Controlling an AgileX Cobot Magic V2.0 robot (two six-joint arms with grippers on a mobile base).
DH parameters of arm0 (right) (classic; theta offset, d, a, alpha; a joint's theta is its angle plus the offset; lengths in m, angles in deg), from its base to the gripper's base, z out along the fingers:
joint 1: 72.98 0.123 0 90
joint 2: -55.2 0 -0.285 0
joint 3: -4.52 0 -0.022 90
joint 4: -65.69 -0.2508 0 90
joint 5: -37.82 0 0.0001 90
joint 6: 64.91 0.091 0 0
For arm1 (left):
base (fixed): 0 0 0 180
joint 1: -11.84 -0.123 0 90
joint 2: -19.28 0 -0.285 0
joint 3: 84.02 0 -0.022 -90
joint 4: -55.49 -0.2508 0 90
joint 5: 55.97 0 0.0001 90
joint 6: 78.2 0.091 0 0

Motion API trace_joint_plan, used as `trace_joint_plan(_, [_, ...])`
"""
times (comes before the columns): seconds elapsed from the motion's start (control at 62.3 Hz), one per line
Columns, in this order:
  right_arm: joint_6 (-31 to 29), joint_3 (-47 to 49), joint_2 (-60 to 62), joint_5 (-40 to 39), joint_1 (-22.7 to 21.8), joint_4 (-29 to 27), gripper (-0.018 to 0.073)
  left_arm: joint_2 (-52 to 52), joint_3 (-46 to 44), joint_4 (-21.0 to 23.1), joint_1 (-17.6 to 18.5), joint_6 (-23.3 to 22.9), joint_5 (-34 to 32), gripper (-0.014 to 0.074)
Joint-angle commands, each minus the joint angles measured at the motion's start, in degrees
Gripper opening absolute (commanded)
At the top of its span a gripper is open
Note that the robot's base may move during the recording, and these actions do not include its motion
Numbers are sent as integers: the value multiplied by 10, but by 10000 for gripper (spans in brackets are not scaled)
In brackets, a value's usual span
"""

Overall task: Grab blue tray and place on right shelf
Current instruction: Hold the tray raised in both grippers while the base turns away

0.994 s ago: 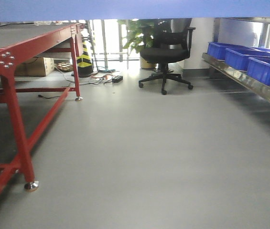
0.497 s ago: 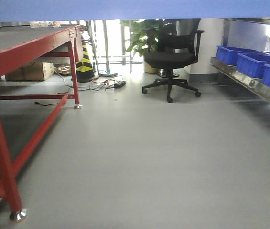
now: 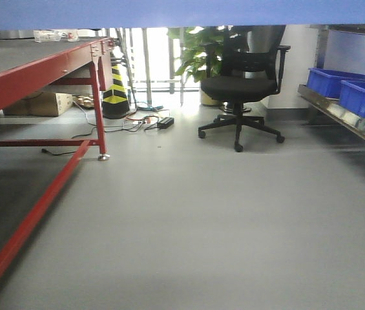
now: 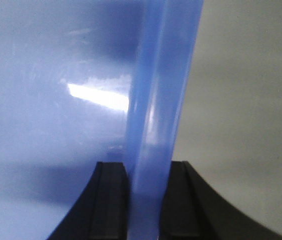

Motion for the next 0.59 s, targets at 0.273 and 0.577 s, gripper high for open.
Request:
trace_joint_plan(0.273, [-18, 17, 15, -28, 1, 16, 56, -18, -18, 12, 4, 5, 47, -48])
trace_joint_plan(0.577, [-18, 17, 15, -28, 1, 16, 56, -18, -18, 12, 4, 5, 47, -48])
